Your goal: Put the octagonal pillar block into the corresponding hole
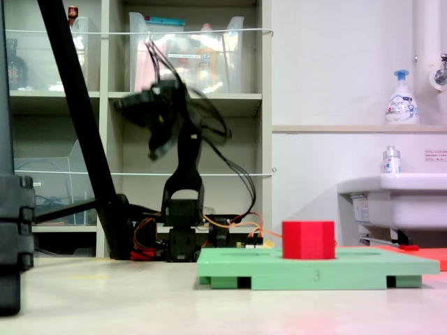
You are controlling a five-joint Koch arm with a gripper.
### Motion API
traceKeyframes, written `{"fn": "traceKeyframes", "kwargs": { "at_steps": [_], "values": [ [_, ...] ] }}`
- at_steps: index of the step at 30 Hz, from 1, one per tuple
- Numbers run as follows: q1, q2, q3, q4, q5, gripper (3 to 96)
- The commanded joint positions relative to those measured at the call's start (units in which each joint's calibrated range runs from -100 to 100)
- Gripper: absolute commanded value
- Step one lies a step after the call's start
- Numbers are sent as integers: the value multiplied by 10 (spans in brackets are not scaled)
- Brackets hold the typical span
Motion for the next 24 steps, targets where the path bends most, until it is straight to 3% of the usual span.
{"fn": "traceKeyframes", "kwargs": {
  "at_steps": [1, 6, 11, 15, 19, 24],
  "values": [
    [20, -161, -189, 284, -60, 607],
    [38, -164, -569, 516, -99, 566],
    [51, -164, -774, 542, -106, 532],
    [56, -164, -792, 545, -129, 530],
    [56, -164, -792, 476, -128, 465],
    [56, -164, -792, 483, -127, 495]
  ]
}}
